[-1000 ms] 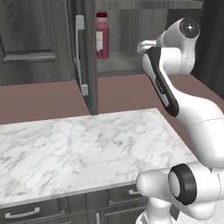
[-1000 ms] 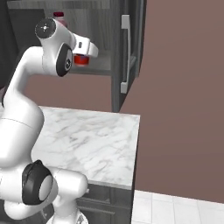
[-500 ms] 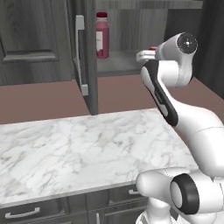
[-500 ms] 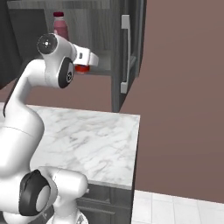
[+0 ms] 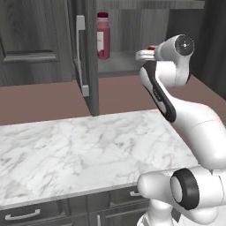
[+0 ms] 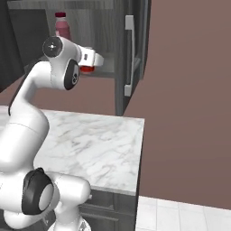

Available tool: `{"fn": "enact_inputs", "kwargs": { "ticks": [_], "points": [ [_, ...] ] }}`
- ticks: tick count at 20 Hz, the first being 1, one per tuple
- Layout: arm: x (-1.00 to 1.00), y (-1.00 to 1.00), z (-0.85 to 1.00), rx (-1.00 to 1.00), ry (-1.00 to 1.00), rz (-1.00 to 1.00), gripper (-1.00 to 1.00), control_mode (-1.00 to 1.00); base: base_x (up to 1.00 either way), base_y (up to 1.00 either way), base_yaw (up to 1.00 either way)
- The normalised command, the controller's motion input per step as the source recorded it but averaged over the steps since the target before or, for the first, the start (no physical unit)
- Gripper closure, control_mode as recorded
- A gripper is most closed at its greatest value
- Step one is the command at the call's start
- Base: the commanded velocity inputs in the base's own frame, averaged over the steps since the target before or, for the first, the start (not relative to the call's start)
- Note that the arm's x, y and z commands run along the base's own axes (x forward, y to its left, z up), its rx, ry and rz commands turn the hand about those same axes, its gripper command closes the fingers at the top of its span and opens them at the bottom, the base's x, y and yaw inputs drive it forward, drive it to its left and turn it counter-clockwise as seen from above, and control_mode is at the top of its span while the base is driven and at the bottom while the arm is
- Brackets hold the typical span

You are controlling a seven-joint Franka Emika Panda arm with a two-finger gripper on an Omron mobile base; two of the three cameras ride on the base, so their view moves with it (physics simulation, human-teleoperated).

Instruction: Pick the juice, can from the counter and place them in the open cabinet.

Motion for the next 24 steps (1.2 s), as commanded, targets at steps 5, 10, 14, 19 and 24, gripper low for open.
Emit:
{"fn": "enact_inputs", "kwargs": {
  "ticks": [5,10,14,19,24],
  "points": [
    [0.59,0.0,0.21,0.0,0.0,0.0,1.0,-1.0,0.0,0.0,0.0],
    [0.59,0.0,-0.02,0.0,-0.01,0.0,1.0,-1.0,0.0,0.0,0.0],
    [0.57,0.0,-0.18,0.0,-0.03,0.0,1.0,-1.0,0.0,0.0,0.0],
    [0.57,0.0,-0.22,0.0,-0.04,0.0,1.0,-1.0,0.0,0.0,0.0],
    [0.34,0.0,-0.18,0.0,-0.04,0.0,1.0,-1.0,0.0,0.0,0.0]
  ]
}}
